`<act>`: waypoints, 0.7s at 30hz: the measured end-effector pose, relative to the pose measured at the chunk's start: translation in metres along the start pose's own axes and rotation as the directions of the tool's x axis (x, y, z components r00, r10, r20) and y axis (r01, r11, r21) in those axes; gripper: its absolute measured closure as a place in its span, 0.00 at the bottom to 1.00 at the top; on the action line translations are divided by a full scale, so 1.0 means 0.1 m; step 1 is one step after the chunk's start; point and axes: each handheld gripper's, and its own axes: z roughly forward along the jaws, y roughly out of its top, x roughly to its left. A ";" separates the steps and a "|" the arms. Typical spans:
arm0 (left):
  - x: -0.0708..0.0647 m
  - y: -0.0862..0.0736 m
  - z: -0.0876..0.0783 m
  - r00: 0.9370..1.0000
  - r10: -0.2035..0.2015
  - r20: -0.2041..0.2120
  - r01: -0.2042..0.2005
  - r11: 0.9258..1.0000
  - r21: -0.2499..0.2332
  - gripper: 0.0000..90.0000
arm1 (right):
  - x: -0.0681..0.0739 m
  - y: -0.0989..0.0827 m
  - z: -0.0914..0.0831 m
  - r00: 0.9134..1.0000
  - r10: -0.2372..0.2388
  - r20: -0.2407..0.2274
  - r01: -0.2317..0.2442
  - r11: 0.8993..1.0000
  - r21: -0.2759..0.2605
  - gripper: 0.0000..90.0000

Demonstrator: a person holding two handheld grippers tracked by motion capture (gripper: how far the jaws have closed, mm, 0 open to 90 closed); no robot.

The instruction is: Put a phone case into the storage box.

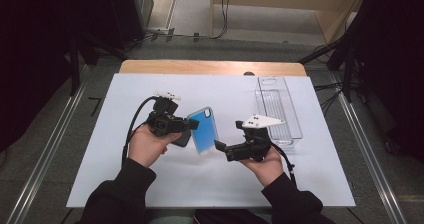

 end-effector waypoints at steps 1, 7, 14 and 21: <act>-0.01 0.00 0.01 1.000 -0.011 -0.006 0.011 1.000 -0.008 0.90 | 0.02 -0.01 0.02 1.000 0.005 0.021 -0.005 1.000 0.004 0.00; -0.05 0.01 0.04 0.999 -0.023 -0.029 0.023 1.000 -0.011 0.90 | 0.07 -0.04 0.07 0.997 0.042 0.067 -0.042 0.999 0.000 0.00; -0.09 0.02 0.10 0.998 -0.051 -0.022 0.051 0.999 -0.009 0.90 | 0.12 -0.02 0.21 0.995 0.045 0.086 -0.046 0.999 0.018 0.00; -0.13 0.01 0.13 0.998 -0.055 -0.024 0.055 0.998 0.001 0.90 | 0.18 0.01 0.31 0.995 0.036 0.096 -0.039 0.999 0.027 0.00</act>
